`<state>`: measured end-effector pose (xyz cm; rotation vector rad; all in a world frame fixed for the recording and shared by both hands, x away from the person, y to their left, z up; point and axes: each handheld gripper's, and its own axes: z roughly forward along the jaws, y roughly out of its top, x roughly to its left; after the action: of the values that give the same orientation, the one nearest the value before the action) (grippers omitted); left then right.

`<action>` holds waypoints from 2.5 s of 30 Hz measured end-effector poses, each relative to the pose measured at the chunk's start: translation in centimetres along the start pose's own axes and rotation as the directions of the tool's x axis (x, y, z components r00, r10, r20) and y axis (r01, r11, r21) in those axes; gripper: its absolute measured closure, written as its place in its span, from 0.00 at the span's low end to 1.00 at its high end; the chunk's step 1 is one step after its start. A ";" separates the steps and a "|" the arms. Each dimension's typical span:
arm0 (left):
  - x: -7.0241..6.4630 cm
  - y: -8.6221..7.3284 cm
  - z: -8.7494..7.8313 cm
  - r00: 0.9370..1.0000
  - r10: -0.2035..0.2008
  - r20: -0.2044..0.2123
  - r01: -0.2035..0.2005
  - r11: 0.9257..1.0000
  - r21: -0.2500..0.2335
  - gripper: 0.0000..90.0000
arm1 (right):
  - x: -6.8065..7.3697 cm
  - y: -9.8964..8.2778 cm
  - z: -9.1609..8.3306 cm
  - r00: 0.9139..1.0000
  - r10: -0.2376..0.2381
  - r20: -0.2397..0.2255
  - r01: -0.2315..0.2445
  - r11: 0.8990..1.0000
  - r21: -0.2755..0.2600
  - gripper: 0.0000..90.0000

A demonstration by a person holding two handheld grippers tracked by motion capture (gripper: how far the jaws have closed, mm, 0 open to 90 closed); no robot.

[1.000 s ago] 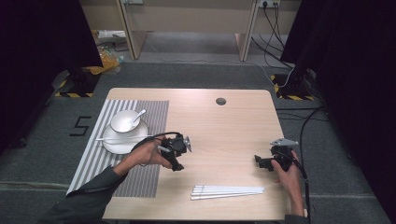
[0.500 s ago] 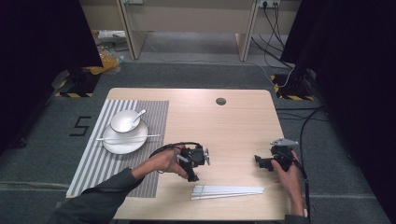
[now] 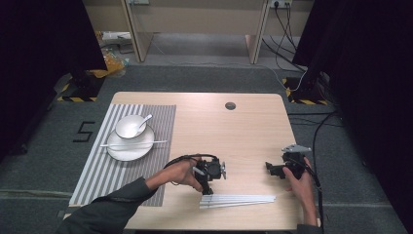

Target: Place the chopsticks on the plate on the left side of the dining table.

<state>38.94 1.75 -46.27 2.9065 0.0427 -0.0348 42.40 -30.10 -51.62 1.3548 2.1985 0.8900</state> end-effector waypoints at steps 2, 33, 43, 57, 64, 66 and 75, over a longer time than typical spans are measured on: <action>-0.1 0.1 0.3 1.000 0.002 0.004 -0.002 1.000 0.010 0.54 | 0.0 0.0 0.0 1.000 0.000 0.000 0.000 1.000 0.000 0.00; 1.4 -2.2 0.4 1.000 0.023 -0.006 -0.022 0.995 0.102 0.92 | 0.0 0.0 0.0 1.000 -0.001 0.000 0.001 1.000 0.000 0.00; 2.3 -5.4 -0.3 1.000 -0.020 -0.020 0.023 0.991 0.128 0.92 | 0.0 0.0 0.0 1.000 0.000 0.000 0.000 1.000 0.000 0.00; 3.1 -8.7 -1.1 0.997 -0.070 -0.043 0.076 0.986 0.152 0.92 | 0.0 0.0 0.0 1.000 0.000 0.000 0.000 1.000 0.001 0.00; 3.2 -9.3 -1.5 0.995 -0.072 -0.066 0.082 0.985 0.153 0.86 | 0.0 0.0 0.0 1.000 0.000 0.000 0.000 1.000 0.000 0.00; 3.2 -9.0 -1.6 0.995 -0.071 -0.073 0.081 0.986 0.143 0.84 | 0.0 0.0 0.0 1.000 0.000 0.000 0.000 1.000 0.000 0.00; 2.8 -6.0 -1.6 0.995 -0.051 -0.081 0.060 0.992 0.113 0.82 | 0.0 0.0 0.0 1.000 0.000 0.000 0.000 1.000 0.000 0.00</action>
<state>41.61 7.98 -46.22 3.0204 0.1400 0.0687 42.40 -30.10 -51.62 1.3545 2.1987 0.8899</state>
